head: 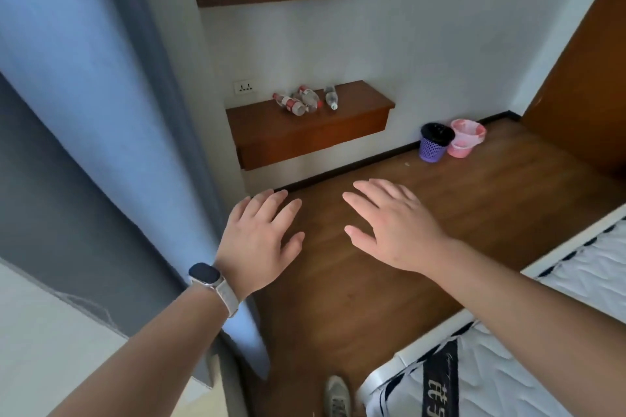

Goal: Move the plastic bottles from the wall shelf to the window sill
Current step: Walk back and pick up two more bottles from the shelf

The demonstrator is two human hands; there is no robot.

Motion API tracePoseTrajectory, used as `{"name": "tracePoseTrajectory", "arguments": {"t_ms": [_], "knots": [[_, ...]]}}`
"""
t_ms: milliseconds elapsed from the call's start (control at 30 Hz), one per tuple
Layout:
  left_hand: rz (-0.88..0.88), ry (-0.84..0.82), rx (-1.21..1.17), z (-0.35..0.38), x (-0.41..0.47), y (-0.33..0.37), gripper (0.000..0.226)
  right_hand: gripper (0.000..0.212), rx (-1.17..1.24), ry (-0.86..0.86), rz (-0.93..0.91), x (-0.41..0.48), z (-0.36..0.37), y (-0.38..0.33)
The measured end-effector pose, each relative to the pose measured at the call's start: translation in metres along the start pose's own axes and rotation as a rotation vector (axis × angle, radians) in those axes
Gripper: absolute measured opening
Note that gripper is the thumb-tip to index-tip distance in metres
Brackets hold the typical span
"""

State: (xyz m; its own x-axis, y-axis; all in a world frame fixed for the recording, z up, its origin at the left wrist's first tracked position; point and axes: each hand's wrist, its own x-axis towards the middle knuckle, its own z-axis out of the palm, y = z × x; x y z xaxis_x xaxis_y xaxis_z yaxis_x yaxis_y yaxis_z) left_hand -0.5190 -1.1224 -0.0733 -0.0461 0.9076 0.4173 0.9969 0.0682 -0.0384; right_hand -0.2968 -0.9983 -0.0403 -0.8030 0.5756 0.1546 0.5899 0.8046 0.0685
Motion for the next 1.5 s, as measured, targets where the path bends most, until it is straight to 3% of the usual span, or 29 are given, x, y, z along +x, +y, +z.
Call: {"name": "tracePoseTrajectory", "arguments": {"t_ms": [800,1033,1500], "knots": [[0.201,-0.148,0.091,0.110,0.294,-0.058,0.057,0.054,0.097,0.051,0.203,0.201,0.050,0.185],[0.227,-0.194,-0.011,0.149,0.354,-0.089,0.066,0.054,0.124,0.030,0.231,0.251,0.061,0.216],[0.206,-0.153,-0.127,0.240,0.502,-0.215,0.059,0.061,0.017,-0.032,0.224,0.444,0.094,0.269]]}}
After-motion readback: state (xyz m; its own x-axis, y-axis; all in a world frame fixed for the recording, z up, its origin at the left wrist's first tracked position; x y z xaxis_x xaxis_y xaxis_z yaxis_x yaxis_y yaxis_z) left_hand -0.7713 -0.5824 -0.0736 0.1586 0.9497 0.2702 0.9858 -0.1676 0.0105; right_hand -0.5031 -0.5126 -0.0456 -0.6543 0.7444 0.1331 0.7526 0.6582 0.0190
